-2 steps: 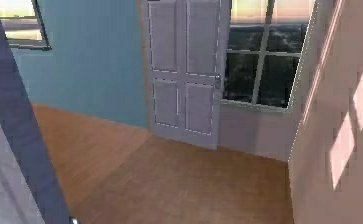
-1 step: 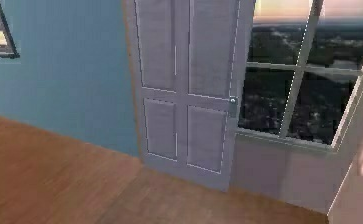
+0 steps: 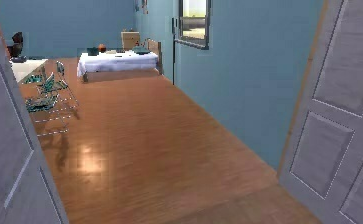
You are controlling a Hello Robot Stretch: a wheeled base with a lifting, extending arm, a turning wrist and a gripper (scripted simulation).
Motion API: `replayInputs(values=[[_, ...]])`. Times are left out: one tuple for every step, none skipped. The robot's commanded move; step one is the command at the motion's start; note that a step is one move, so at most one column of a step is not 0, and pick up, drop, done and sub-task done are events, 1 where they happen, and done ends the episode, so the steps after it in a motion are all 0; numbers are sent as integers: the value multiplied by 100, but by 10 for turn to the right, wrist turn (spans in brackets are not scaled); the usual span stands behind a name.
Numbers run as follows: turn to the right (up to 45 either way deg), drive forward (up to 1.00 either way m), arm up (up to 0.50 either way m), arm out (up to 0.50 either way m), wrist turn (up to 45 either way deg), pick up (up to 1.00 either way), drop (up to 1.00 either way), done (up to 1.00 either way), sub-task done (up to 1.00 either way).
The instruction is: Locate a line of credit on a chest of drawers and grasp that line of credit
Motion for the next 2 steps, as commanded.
replayInputs(values=[[-120,0,0,0,0,0,0,0,0],[0,100,0,0,0,0,0,0,0]])
